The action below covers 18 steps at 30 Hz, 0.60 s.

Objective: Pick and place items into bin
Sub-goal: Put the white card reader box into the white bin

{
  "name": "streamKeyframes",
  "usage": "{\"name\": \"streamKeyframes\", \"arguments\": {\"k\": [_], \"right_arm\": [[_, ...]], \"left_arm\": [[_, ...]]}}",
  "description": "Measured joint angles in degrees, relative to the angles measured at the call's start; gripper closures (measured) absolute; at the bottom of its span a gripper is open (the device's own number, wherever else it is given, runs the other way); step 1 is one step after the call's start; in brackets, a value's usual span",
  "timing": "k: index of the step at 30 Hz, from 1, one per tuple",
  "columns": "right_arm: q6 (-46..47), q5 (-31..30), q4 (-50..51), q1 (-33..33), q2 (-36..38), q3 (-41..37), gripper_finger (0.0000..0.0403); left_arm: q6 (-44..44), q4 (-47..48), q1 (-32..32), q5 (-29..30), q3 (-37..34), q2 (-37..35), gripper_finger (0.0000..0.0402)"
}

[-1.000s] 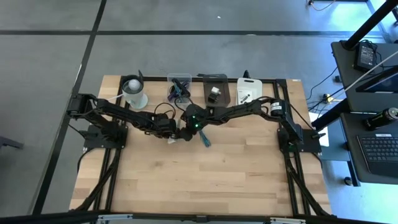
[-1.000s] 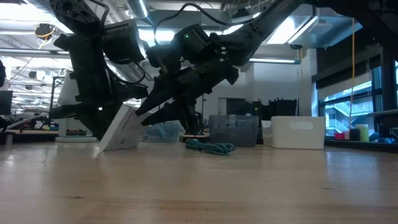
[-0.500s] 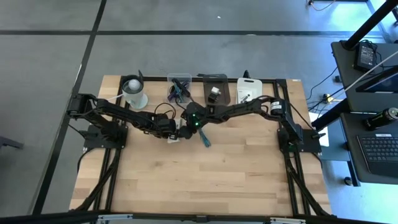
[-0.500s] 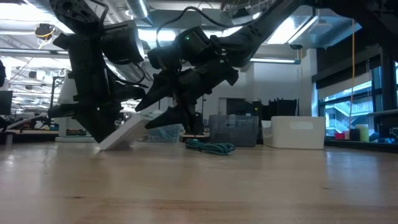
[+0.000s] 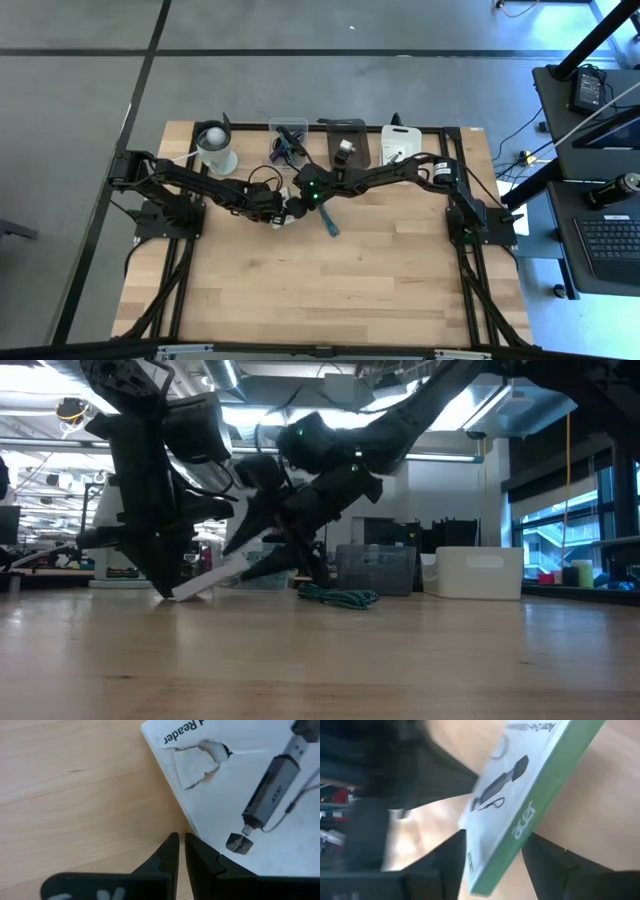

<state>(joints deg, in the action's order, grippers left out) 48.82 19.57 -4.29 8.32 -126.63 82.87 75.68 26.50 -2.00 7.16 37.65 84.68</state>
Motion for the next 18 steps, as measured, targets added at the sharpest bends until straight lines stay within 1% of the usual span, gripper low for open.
{"name": "streamKeyframes", "arguments": {"k": [3, 10, 11, 14, 18], "right_arm": [[0.51, 0.0, 0.42, 0.0, -0.97, -0.11, 0.0245], [0.17, 1.82, -1.35, 0.19, -0.98, 0.02, 0.0361], [0.04, 1.93, -1.43, 0.27, -0.98, 0.02, 0.0368], [-0.31, 1.92, -1.55, 0.35, -0.96, 0.02, 0.0368], [-0.5, 2.27, -0.47, 0.81, -0.13, 0.01, 0.0368]], "left_arm": [[0.01, -1.43, 0.0, -0.02, 0.0, 0.0, 0.0375], [-1.01, -0.11, 0.02, -0.42, 0.0, -0.06, 0.0375], [-1.02, 0.09, 0.02, -0.31, 0.0, -0.15, 0.0375], [-2.28, 0.7, 0.0, 0.51, 0.0, -1.51, 0.0375], [-4.04, 1.6, 0.02, 2.69, 0.0, -5.66, 0.0375]]}}
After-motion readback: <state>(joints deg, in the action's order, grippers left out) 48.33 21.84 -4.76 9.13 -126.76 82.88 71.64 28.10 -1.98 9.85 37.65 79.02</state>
